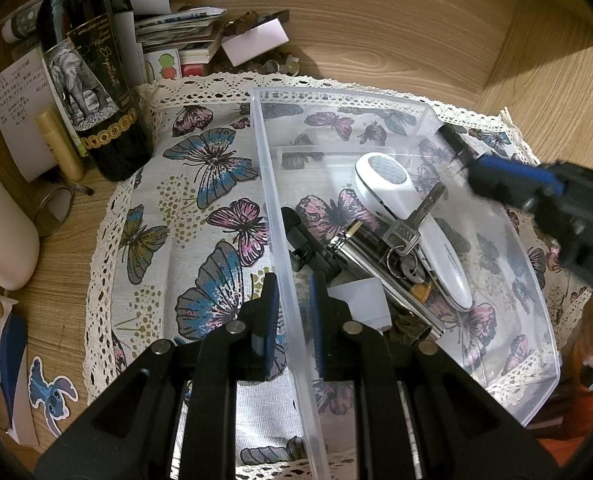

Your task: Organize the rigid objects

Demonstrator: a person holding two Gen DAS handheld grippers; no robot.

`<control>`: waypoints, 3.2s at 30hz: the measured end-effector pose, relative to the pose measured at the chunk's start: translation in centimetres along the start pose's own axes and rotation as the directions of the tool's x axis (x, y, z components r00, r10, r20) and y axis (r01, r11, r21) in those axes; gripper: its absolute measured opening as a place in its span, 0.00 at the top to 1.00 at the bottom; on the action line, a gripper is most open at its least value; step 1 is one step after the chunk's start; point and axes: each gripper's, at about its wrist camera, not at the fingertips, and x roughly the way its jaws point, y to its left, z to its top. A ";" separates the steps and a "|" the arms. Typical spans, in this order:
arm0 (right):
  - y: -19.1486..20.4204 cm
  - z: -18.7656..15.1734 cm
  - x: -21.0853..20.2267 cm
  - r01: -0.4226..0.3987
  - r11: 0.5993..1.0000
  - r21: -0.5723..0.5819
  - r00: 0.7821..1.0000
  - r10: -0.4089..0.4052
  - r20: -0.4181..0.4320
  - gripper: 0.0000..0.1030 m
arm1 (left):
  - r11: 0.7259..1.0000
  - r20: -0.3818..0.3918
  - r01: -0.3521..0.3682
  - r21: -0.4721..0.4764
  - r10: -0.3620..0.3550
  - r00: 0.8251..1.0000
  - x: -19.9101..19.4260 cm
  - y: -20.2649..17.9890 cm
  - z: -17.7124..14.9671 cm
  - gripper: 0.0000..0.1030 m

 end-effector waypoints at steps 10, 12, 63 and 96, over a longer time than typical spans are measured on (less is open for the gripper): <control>1.0 -1.0 3.1 -0.082 0.997 0.010 0.990 0.083 -0.114 0.86 | 1.000 -0.001 0.007 0.009 -0.007 1.000 0.0 0.0 0.0 0.87; 1.0 -1.1 3.2 -0.079 0.997 0.018 0.989 0.081 -0.125 0.86 | 1.000 -0.004 0.010 0.009 -0.010 1.000 -0.1 0.1 0.1 0.87; -2.8 -5.5 -14.7 0.114 0.977 0.181 0.911 -0.176 0.372 0.00 | 0.993 0.588 -0.086 0.081 0.022 0.809 -15.8 -7.9 -2.2 0.01; -2.1 -5.5 -15.0 0.133 0.977 0.169 0.903 -0.190 0.386 0.00 | 0.996 0.563 -0.058 0.074 0.007 0.827 -15.1 -7.5 -1.9 0.01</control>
